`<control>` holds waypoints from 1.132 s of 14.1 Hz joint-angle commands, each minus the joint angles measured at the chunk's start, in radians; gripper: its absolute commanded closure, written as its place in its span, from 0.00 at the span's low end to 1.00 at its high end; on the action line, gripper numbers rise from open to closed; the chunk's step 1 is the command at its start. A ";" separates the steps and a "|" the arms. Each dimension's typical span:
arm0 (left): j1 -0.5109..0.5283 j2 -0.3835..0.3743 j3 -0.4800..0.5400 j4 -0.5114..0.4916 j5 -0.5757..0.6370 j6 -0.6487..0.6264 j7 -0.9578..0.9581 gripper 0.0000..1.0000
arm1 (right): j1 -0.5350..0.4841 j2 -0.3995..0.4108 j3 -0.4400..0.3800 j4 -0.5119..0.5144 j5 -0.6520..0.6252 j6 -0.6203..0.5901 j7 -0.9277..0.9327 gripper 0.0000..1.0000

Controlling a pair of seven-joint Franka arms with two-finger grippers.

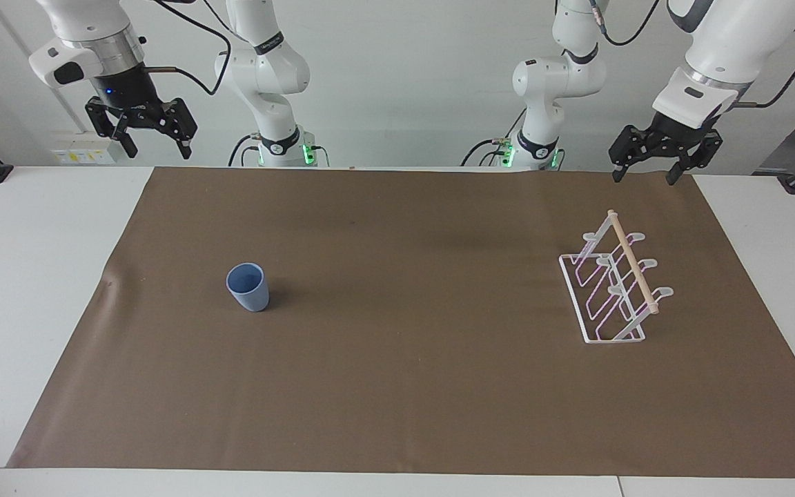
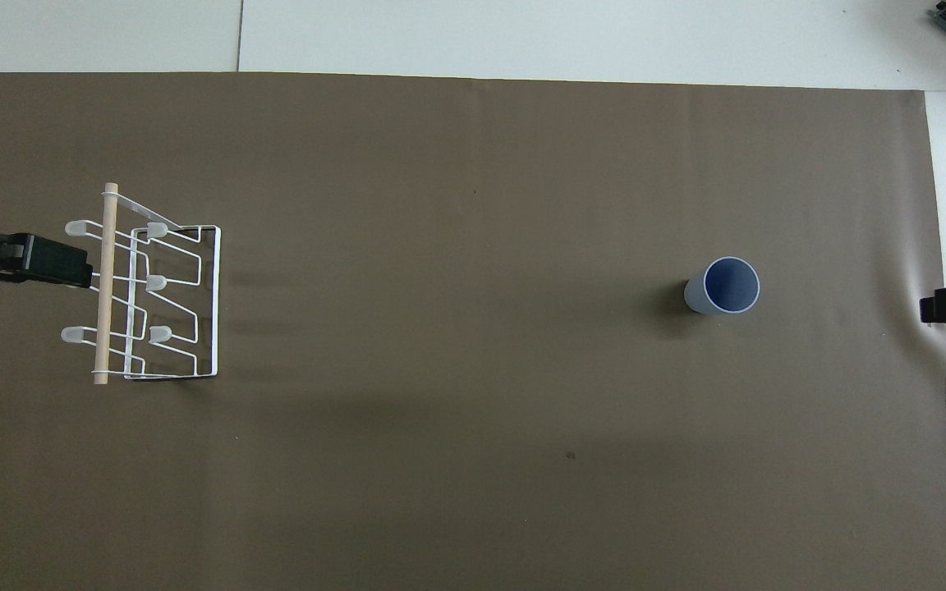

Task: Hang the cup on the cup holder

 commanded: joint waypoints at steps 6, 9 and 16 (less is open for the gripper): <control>0.050 -0.046 0.004 -0.067 0.006 0.033 0.016 0.00 | -0.011 -0.012 -0.001 -0.013 0.021 -0.010 -0.006 0.00; 0.050 -0.049 0.007 -0.078 0.005 0.045 0.006 0.00 | -0.014 -0.012 -0.018 -0.013 0.021 -0.009 0.000 0.00; 0.046 -0.063 0.007 -0.102 0.005 0.040 0.001 0.00 | -0.012 -0.012 -0.018 -0.013 0.021 -0.010 -0.008 0.00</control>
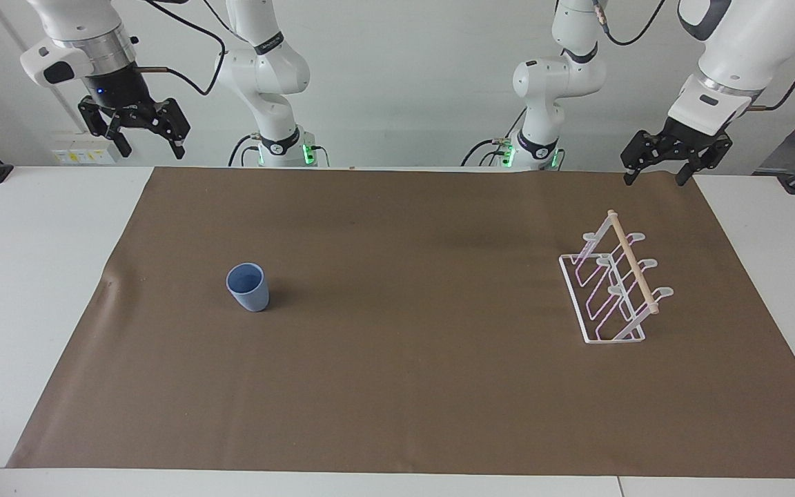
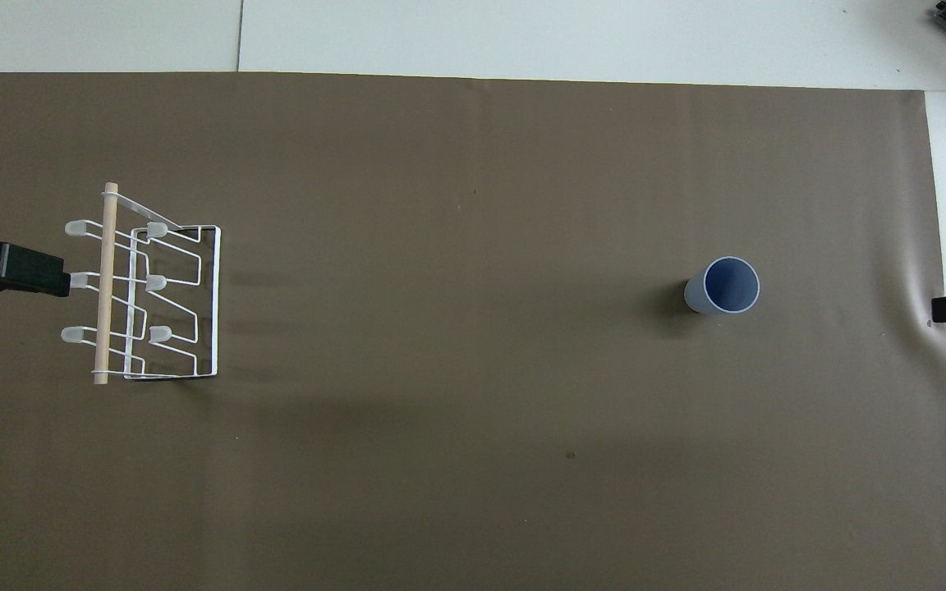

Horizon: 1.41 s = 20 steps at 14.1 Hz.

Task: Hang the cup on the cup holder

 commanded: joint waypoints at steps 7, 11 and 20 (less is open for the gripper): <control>0.001 -0.044 -0.003 -0.061 0.004 0.029 0.000 0.00 | -0.013 -0.012 0.006 -0.016 0.021 -0.007 -0.006 0.00; -0.001 -0.044 -0.003 -0.064 0.004 0.032 0.000 0.00 | -0.013 -0.014 0.007 -0.021 0.021 0.001 -0.011 0.00; -0.002 -0.054 -0.003 -0.080 0.004 0.033 -0.003 0.00 | -0.004 -0.001 0.015 -0.221 0.024 0.321 -0.053 0.00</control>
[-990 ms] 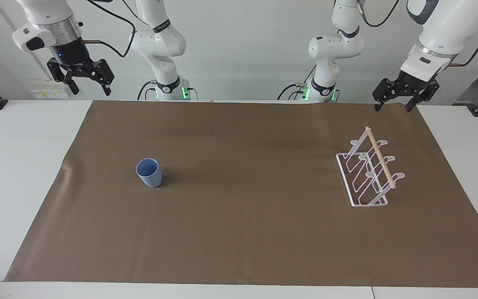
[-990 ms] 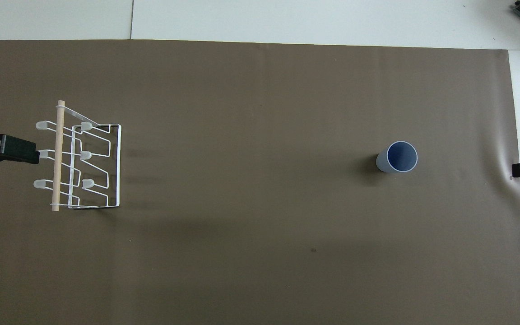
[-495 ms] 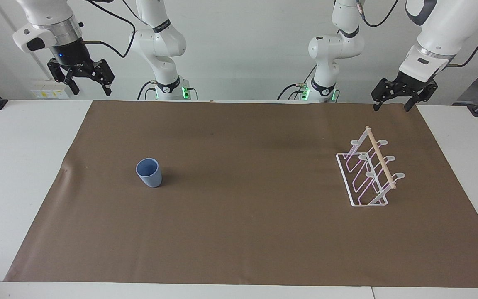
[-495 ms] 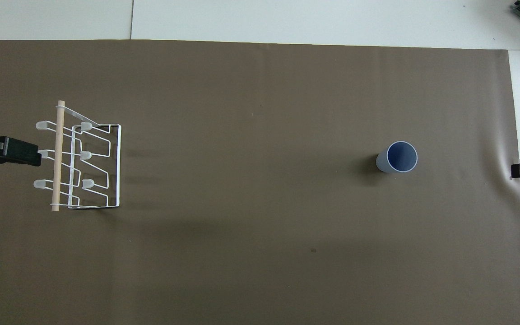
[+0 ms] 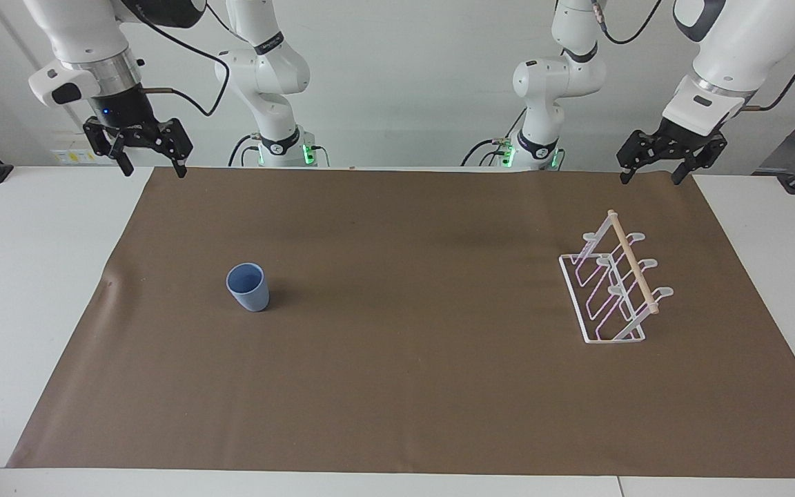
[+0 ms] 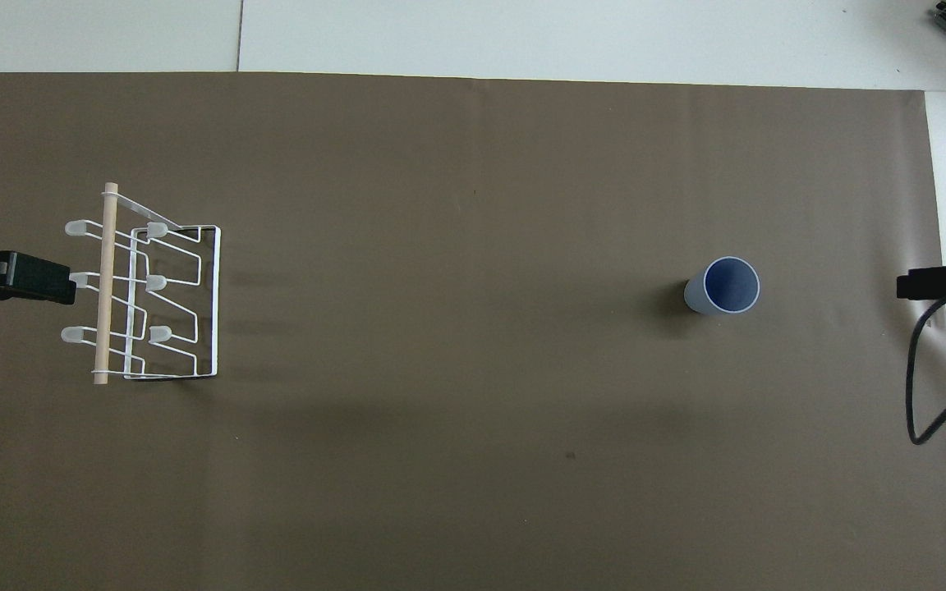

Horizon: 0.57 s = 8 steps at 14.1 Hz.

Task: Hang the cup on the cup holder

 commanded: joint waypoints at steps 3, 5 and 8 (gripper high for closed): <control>-0.004 -0.042 0.002 -0.058 0.005 0.033 -0.003 0.00 | -0.005 0.049 0.035 -0.096 0.024 0.172 -0.026 0.00; -0.004 -0.042 0.002 -0.058 0.005 0.032 -0.003 0.00 | -0.004 0.072 0.037 -0.134 0.024 0.243 -0.025 0.00; -0.004 -0.044 0.002 -0.059 0.005 0.032 -0.003 0.00 | -0.005 0.134 0.037 -0.170 0.024 0.321 -0.020 0.00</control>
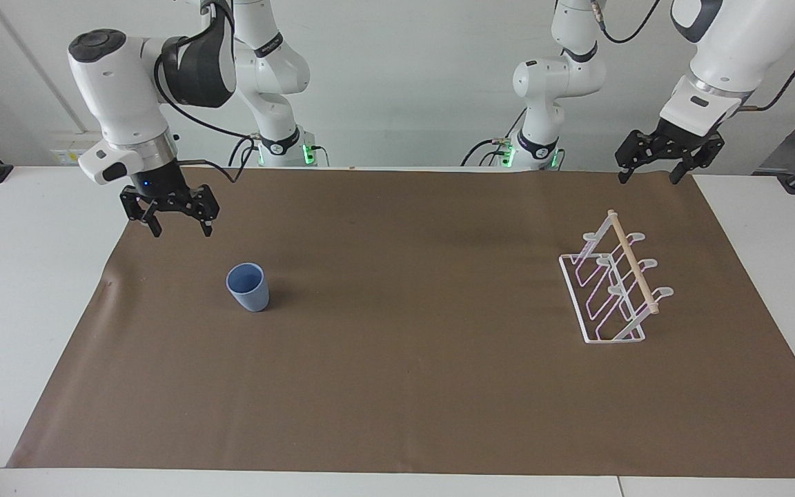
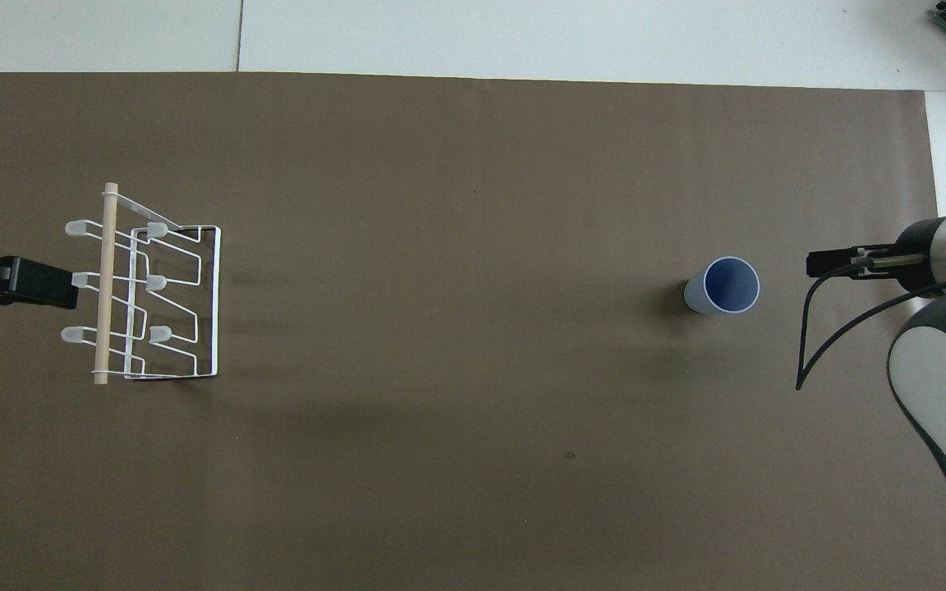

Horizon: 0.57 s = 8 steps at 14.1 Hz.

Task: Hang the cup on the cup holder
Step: 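Reach the right gripper to the blue cup rim and grasp it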

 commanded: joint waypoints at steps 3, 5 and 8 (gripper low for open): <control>-0.003 -0.034 0.002 -0.045 0.005 0.028 -0.003 0.00 | -0.006 0.096 0.013 -0.028 0.024 0.094 -0.017 0.00; -0.003 -0.035 0.002 -0.047 0.005 0.028 -0.003 0.00 | -0.005 0.123 0.020 -0.031 0.024 0.110 -0.014 0.00; -0.003 -0.035 0.002 -0.048 0.005 0.028 -0.003 0.00 | -0.005 0.146 0.022 -0.048 0.024 0.151 -0.013 0.00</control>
